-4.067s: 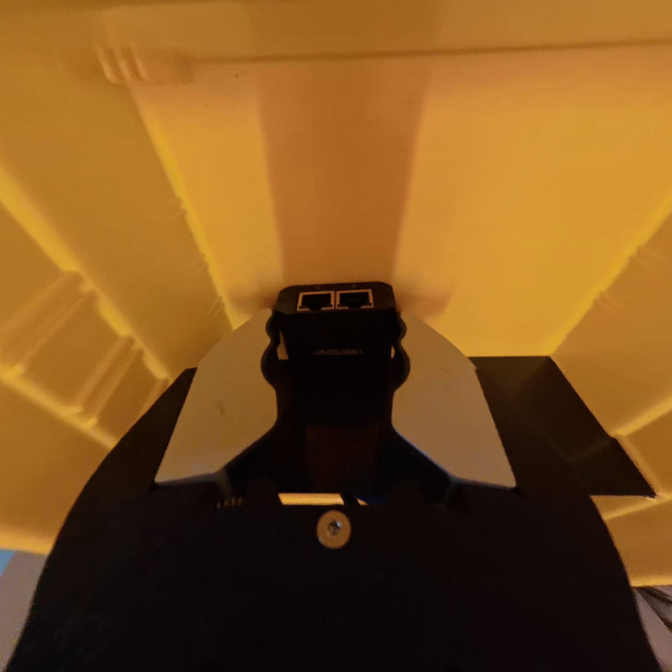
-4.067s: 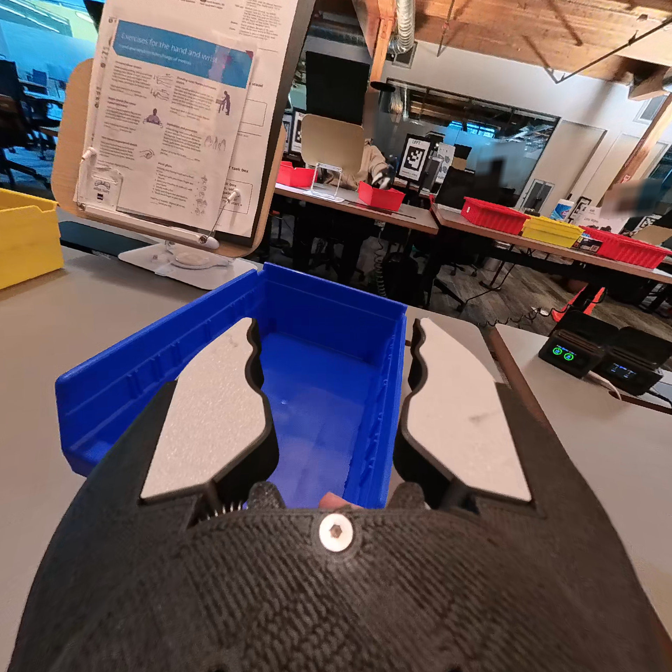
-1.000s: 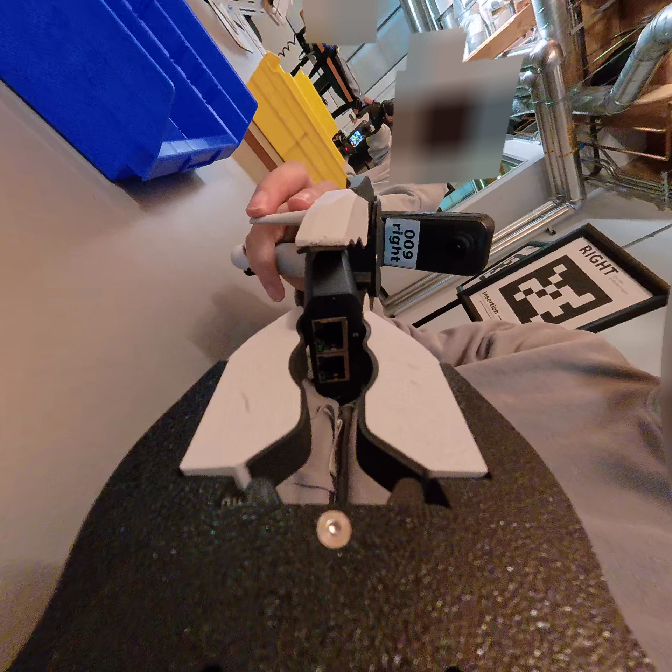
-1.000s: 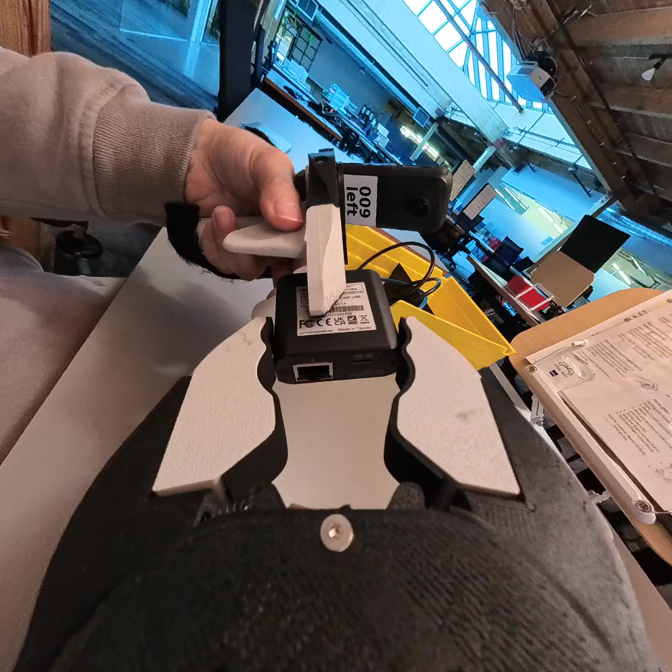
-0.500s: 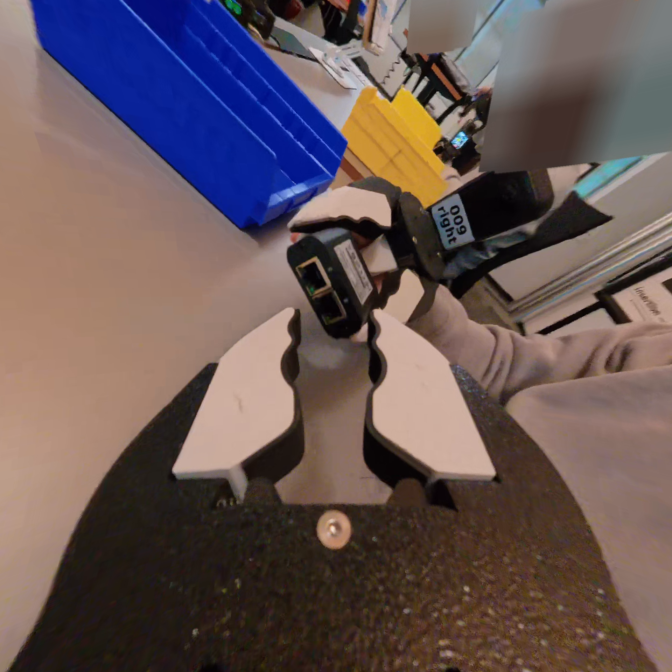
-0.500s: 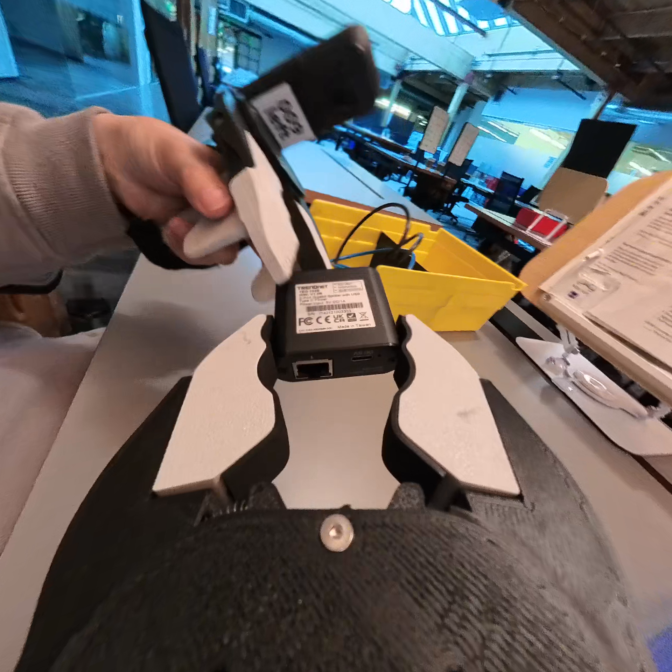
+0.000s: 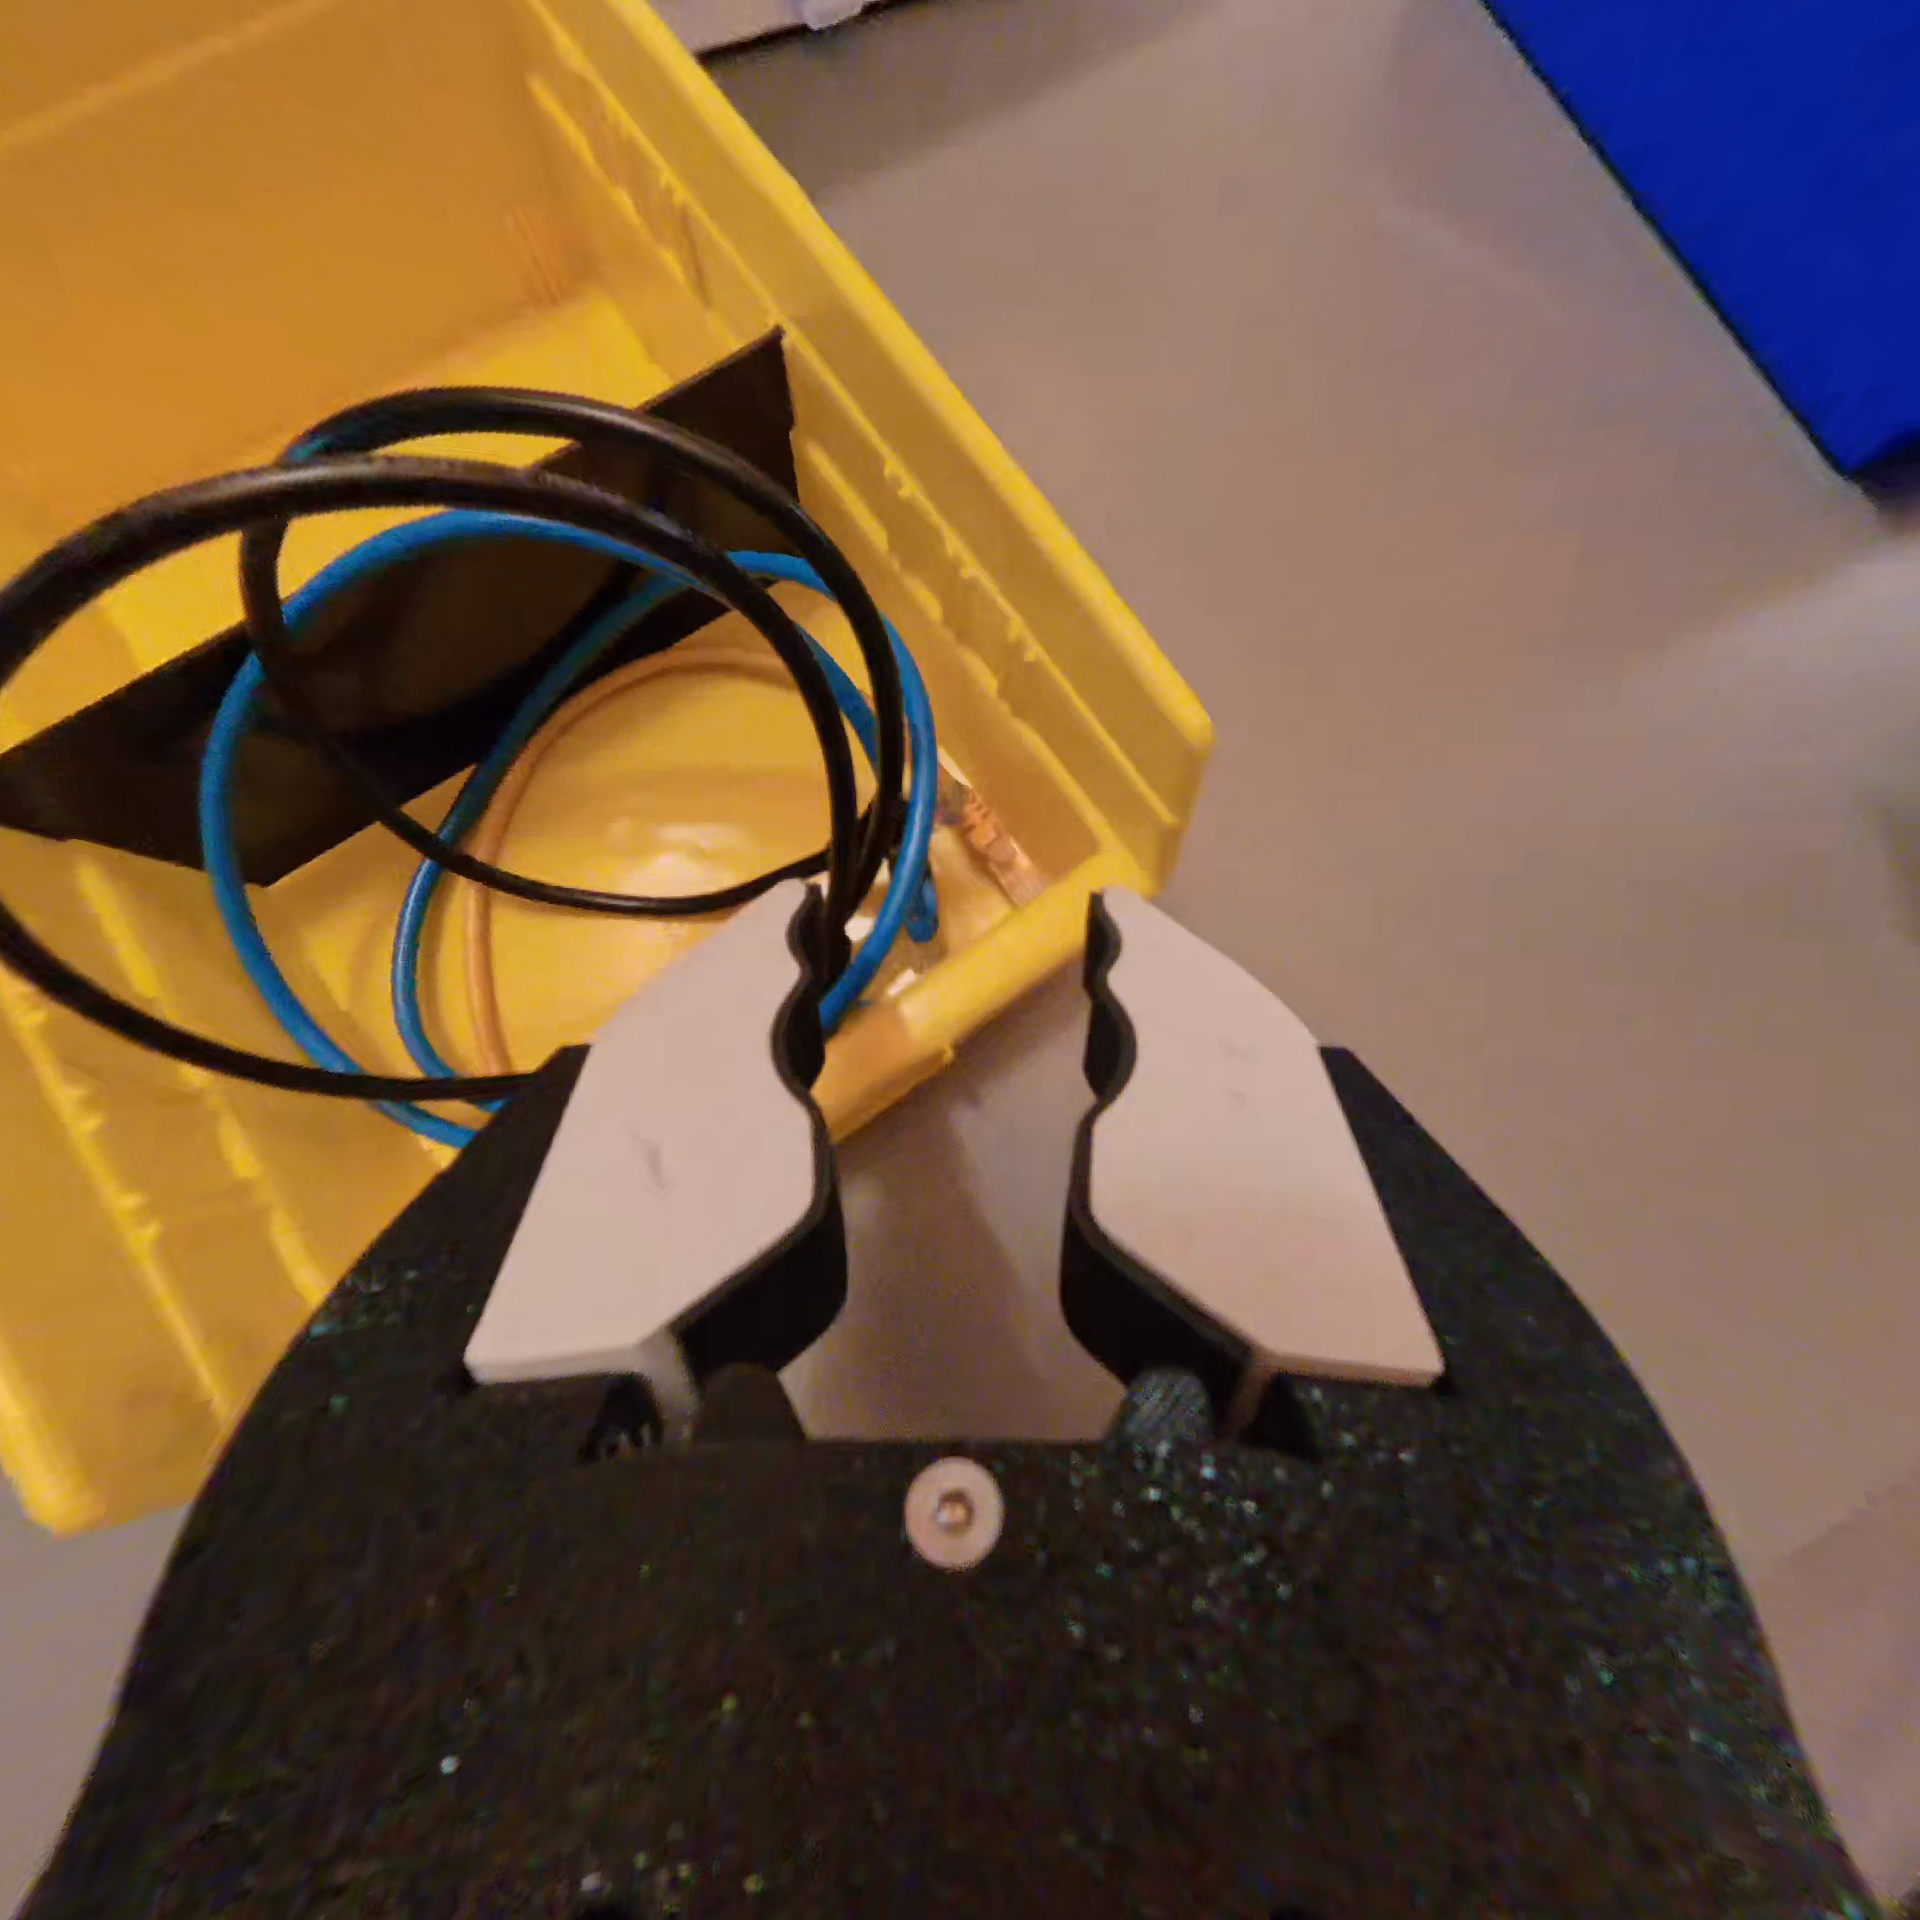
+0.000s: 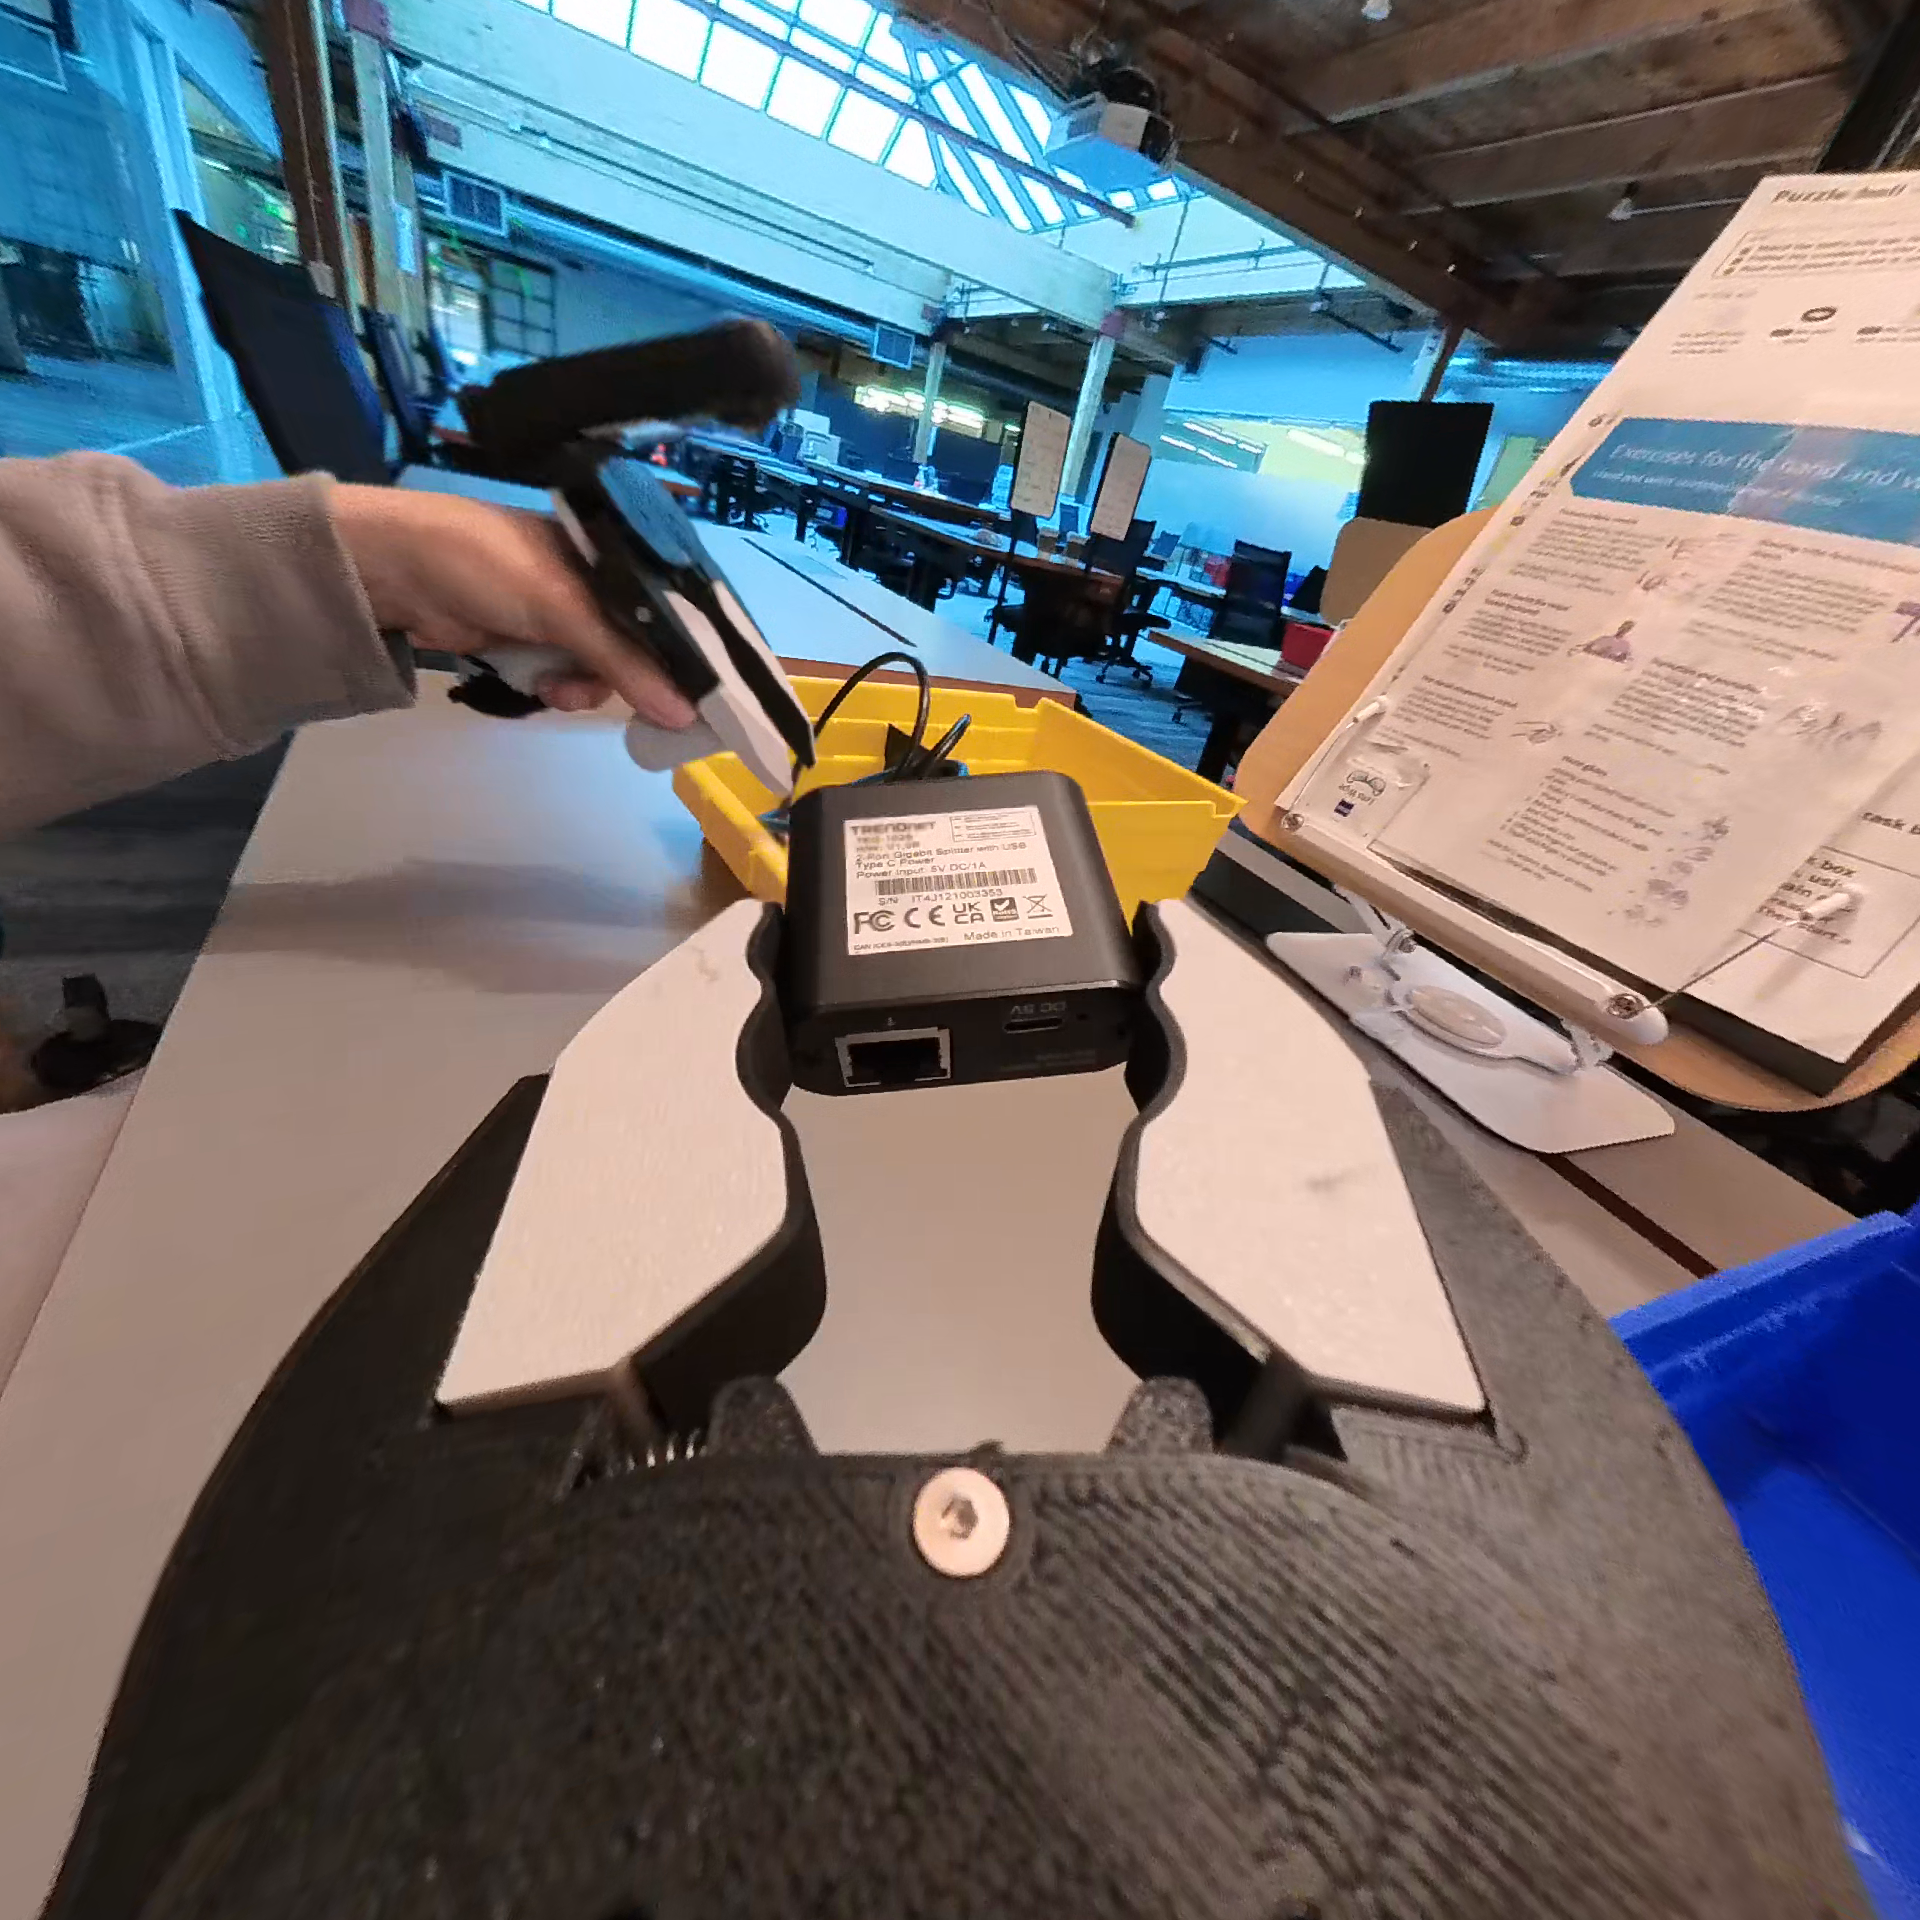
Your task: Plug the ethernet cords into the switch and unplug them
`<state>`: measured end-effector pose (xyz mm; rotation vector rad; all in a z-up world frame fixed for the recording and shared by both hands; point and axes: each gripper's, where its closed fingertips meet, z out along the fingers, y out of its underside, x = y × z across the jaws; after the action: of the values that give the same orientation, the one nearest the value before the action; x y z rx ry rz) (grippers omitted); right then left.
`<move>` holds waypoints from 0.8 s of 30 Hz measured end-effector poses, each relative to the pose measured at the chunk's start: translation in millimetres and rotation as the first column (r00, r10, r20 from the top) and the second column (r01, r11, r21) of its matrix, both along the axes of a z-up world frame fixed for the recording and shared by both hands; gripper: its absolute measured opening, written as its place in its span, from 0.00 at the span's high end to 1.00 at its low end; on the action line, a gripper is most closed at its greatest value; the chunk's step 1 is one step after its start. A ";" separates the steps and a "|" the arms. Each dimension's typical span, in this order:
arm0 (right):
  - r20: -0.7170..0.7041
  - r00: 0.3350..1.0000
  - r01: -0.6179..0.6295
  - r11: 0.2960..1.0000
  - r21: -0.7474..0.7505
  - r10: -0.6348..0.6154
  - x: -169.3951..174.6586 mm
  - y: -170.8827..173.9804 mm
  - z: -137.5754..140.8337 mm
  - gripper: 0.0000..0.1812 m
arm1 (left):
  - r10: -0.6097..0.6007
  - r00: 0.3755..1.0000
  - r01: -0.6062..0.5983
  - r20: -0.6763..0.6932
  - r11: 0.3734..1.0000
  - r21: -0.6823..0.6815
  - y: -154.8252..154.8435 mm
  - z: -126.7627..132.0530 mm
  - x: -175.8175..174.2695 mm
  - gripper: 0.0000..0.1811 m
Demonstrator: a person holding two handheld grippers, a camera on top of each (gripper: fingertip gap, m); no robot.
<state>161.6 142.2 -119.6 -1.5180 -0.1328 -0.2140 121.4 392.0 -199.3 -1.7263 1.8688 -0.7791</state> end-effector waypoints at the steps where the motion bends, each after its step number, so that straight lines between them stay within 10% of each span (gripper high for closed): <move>1: 0.001 1.000 0.001 1.000 -0.005 -0.001 1.1 -0.9 -0.4 0.65 | 0.019 1.000 -0.019 -0.016 1.000 -0.010 5.7 -3.6 11.1 0.75; 12: -0.018 1.000 0.024 0.998 0.056 -0.023 15.2 -23.5 9.7 0.65 | 0.151 0.989 -0.151 0.008 0.989 0.007 48.2 1.2 73.8 0.97; 18: -0.020 0.999 0.046 0.994 0.097 -0.044 22.5 -38.0 19.3 0.65 | 0.208 0.918 -0.241 0.338 0.969 0.060 60.8 93.6 70.8 0.97; 24: -0.062 0.998 0.042 0.987 0.156 -0.033 30.3 -50.2 26.8 0.65 | 0.139 0.871 -0.195 0.471 0.978 0.071 3.5 171.8 27.2 0.97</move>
<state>191.9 92.0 -92.8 -1.3691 -0.0391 -0.2052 148.6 395.5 -27.6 -1.4456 1.3917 -0.9001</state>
